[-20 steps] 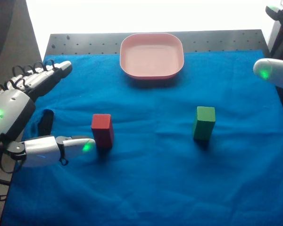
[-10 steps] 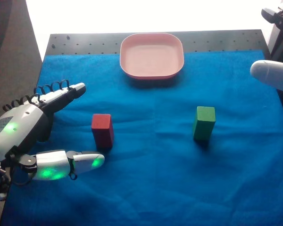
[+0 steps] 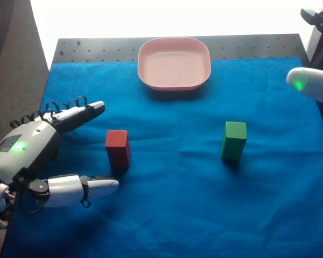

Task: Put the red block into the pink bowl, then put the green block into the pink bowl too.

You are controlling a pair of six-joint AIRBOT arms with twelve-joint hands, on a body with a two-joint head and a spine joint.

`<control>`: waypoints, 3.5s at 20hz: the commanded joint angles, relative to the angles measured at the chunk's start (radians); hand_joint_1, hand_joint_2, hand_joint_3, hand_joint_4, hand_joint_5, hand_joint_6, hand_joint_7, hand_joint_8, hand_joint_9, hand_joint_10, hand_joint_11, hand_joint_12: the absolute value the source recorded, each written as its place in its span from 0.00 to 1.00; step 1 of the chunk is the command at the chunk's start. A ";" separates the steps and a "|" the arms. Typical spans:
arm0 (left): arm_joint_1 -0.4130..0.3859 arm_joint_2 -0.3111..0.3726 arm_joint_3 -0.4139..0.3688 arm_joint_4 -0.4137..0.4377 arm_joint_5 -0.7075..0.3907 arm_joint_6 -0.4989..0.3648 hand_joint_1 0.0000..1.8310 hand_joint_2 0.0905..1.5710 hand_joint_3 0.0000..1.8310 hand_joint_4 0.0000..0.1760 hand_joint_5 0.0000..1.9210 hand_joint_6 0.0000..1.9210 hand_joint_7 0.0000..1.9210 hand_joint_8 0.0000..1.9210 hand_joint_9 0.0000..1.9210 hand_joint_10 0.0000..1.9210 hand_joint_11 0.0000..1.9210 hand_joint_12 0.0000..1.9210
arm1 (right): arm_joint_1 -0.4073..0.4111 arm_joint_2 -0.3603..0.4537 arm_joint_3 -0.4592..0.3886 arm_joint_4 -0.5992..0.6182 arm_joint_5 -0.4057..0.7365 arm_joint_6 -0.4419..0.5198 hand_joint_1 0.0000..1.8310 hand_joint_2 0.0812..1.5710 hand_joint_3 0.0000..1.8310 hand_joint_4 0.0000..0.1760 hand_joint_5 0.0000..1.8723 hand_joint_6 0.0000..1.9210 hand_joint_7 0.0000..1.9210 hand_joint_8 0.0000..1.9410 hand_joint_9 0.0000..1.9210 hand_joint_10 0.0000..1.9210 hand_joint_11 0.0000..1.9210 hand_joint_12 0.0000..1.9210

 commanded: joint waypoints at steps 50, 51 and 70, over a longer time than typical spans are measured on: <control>-0.073 -0.076 0.092 0.044 -0.041 -0.120 0.71 0.63 0.00 0.00 0.64 0.16 0.63 0.45 0.55 0.79 0.52 0.93 | 0.023 -0.020 0.012 -0.014 0.128 0.005 0.00 0.57 0.00 0.62 0.02 0.00 0.00 0.00 0.00 0.00 0.00 0.00; -0.075 -0.065 0.093 0.041 -0.045 -0.120 0.71 0.63 0.00 0.00 0.64 0.17 0.63 0.44 0.55 0.71 0.50 0.87 | 0.023 -0.021 0.012 -0.014 0.128 0.005 0.00 0.57 0.00 0.65 0.02 0.00 0.00 0.00 0.00 0.00 0.00 0.00; -0.253 -0.037 0.262 0.050 0.073 -0.119 0.70 0.63 0.00 0.00 0.58 0.33 0.66 0.32 0.69 0.09 0.51 0.48 | 0.023 -0.038 0.023 -0.015 0.128 0.005 0.00 0.57 0.00 0.59 0.02 0.00 0.01 0.00 0.00 0.00 0.00 0.00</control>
